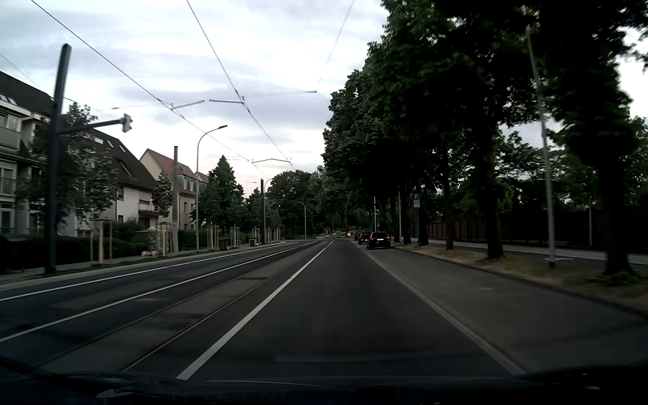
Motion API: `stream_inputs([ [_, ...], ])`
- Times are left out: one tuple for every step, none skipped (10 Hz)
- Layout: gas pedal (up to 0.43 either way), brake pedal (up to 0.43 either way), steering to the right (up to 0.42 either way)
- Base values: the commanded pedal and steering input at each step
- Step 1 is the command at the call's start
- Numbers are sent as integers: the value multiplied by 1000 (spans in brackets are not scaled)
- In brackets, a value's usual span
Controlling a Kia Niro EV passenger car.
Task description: Follow the waypoints while adhering to traffic rules and regulations
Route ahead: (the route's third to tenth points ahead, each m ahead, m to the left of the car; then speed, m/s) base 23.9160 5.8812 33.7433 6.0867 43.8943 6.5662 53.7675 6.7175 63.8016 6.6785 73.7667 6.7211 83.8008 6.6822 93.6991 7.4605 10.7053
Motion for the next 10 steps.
stream_inputs([
  [118, 0, 0],
  [118, 0, 0],
  [118, 0, 0],
  [118, 0, 0],
  [118, 0, 0],
  [118, 0, 0],
  [118, 0, 0],
  [118, 0, 0],
  [118, 0, 0],
  [118, 0, 0],
])
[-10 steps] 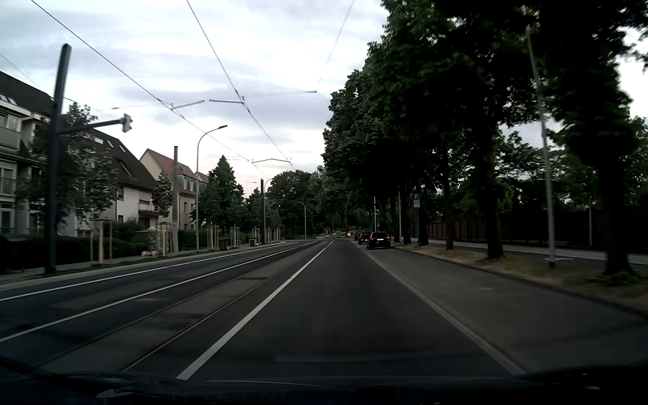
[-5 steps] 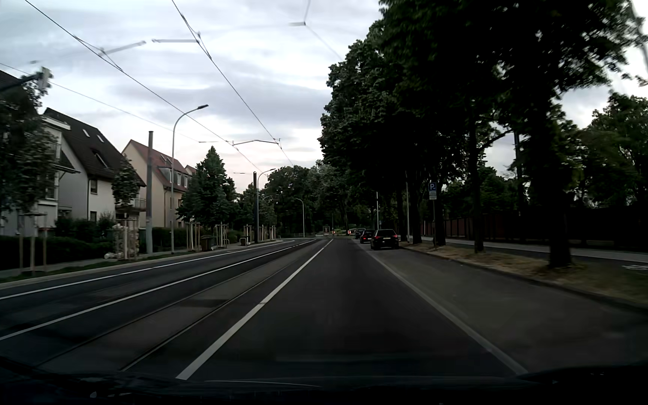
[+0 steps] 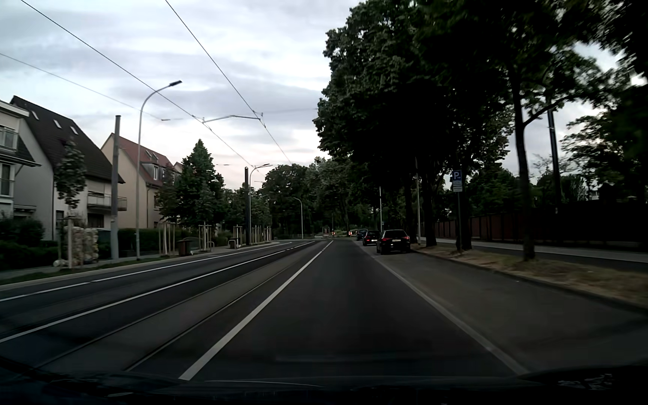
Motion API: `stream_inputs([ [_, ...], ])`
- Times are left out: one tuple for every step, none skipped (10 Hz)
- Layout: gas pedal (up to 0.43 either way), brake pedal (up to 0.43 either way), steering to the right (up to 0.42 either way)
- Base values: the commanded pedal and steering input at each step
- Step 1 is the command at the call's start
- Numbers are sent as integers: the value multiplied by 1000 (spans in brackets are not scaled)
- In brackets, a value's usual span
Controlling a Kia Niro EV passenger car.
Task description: Follow the waypoints while adhering to traffic rules and regulations
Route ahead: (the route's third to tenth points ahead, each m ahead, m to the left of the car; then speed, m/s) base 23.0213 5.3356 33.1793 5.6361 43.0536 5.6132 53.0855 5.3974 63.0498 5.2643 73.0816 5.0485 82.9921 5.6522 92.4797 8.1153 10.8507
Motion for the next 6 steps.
stream_inputs([
  [118, 0, 0],
  [118, 0, 0],
  [118, 0, 0],
  [118, 0, 0],
  [118, 0, 0],
  [118, 0, 0],
])
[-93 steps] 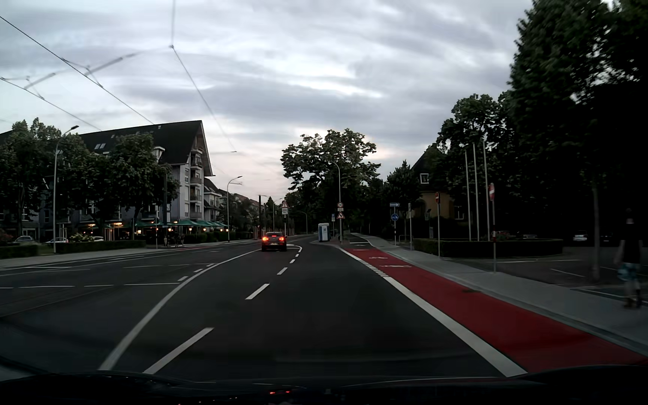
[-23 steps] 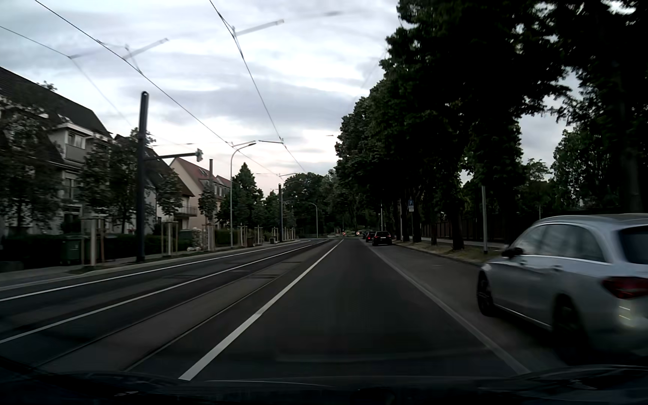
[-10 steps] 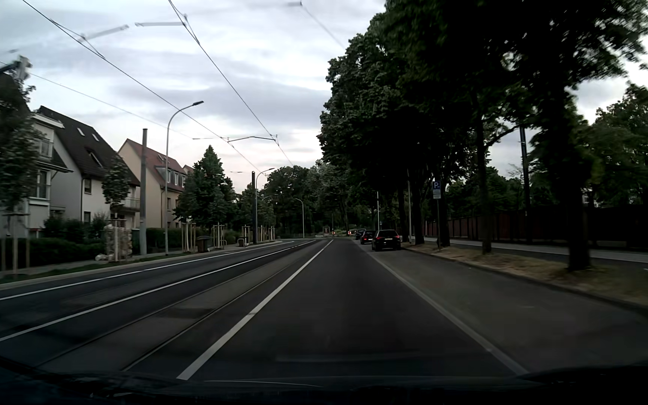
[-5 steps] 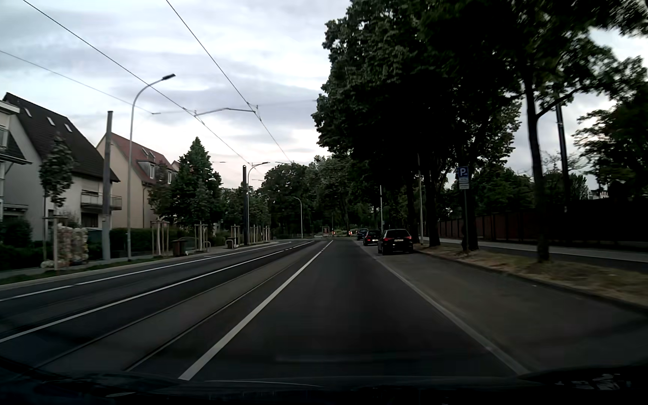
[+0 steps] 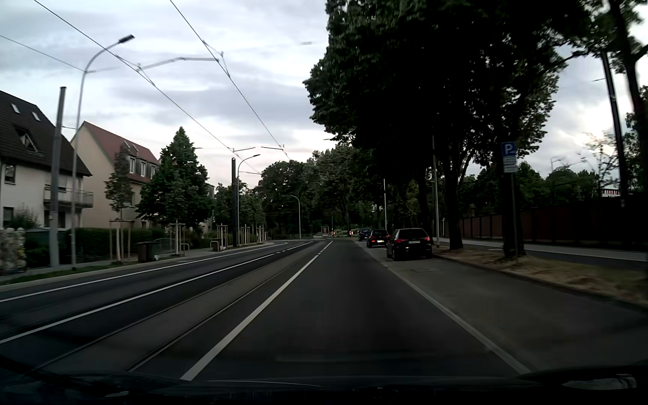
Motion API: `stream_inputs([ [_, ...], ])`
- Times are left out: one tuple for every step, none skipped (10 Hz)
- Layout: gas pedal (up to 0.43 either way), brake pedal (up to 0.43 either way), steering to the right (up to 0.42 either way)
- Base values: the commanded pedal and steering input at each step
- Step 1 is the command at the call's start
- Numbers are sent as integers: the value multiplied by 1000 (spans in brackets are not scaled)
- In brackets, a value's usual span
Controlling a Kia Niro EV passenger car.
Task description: Follow the waypoints while adhering to traffic rules and regulations
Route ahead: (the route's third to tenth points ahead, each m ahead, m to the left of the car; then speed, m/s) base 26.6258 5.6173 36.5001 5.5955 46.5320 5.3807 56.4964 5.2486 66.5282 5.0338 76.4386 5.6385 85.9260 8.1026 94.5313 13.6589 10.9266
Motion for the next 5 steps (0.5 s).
stream_inputs([
  [118, 0, 0],
  [118, 0, 0],
  [118, 0, 0],
  [118, 0, 0],
  [118, 0, 0],
])
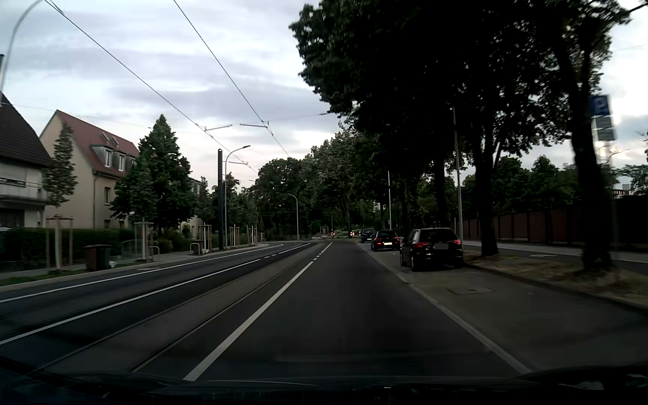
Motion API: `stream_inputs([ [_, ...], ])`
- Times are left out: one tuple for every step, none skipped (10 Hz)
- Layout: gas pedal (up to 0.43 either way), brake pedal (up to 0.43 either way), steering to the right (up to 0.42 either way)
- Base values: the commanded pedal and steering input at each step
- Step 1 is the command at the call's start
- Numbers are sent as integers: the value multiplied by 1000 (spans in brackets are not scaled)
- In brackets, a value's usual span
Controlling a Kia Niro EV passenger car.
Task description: Follow the waypoints while adhering to traffic rules and regulations
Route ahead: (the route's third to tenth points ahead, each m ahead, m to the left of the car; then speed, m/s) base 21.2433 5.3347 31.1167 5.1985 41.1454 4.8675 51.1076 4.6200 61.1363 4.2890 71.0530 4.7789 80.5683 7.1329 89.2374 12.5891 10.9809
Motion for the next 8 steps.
stream_inputs([
  [118, 0, 0],
  [118, 0, 0],
  [118, 0, 0],
  [118, 0, 0],
  [118, 0, 0],
  [118, 0, 0],
  [118, 0, 0],
  [118, 0, 0],
])
